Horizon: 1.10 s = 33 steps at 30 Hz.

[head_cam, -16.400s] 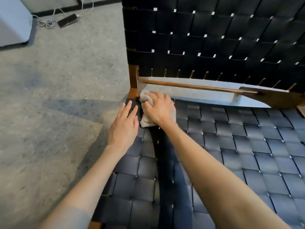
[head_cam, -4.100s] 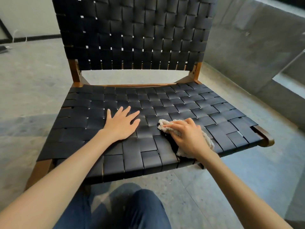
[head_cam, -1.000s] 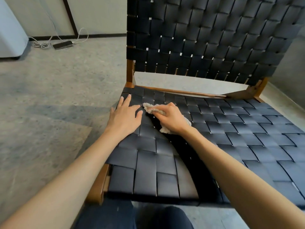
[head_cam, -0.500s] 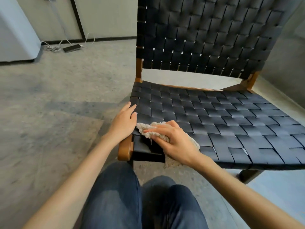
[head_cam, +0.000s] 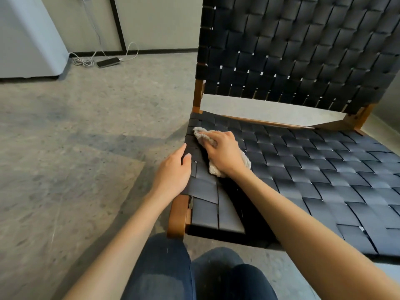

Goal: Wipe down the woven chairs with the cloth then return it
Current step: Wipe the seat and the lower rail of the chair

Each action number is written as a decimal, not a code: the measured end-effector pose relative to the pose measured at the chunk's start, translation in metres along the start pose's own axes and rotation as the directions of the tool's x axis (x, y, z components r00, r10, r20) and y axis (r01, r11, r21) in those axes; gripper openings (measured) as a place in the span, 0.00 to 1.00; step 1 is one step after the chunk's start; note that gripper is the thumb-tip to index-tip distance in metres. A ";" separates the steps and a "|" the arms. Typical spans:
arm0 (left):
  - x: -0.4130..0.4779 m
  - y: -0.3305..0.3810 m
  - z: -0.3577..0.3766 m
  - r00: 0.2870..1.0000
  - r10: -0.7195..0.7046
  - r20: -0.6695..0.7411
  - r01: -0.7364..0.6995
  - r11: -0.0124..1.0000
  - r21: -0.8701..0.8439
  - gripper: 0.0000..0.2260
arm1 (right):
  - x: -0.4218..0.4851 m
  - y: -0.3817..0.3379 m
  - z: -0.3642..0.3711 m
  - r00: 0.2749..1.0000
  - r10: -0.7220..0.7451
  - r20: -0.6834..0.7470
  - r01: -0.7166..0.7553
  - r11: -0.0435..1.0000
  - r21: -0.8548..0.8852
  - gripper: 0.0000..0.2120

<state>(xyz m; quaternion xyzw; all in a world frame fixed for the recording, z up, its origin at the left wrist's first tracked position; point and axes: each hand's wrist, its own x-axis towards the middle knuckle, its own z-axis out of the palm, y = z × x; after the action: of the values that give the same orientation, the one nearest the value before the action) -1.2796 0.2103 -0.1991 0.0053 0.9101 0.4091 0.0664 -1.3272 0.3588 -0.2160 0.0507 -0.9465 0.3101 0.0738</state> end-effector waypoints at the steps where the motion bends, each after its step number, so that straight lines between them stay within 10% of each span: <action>1: 0.007 0.002 0.001 1.000 0.000 0.003 0.000 1.000 0.024 0.21 | 0.014 0.007 0.004 1.000 0.024 -0.010 -0.024 1.000 -0.008 0.15; 15: 0.025 0.005 0.010 0.996 0.067 -0.065 -0.060 0.993 0.105 0.21 | 0.147 0.039 0.036 0.987 0.130 0.098 -0.132 0.991 0.009 0.16; 33: -0.007 0.002 -0.005 0.988 -0.154 -0.009 0.151 0.976 -0.156 0.18 | -0.017 -0.035 -0.013 0.993 -0.088 0.084 0.075 0.987 0.145 0.11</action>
<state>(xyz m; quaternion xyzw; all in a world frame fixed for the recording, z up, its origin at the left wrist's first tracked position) -1.2739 0.2076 -0.1934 -0.0739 0.8740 0.4722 0.0880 -1.3046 0.3394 -0.1887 0.1083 -0.9216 0.3707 0.0400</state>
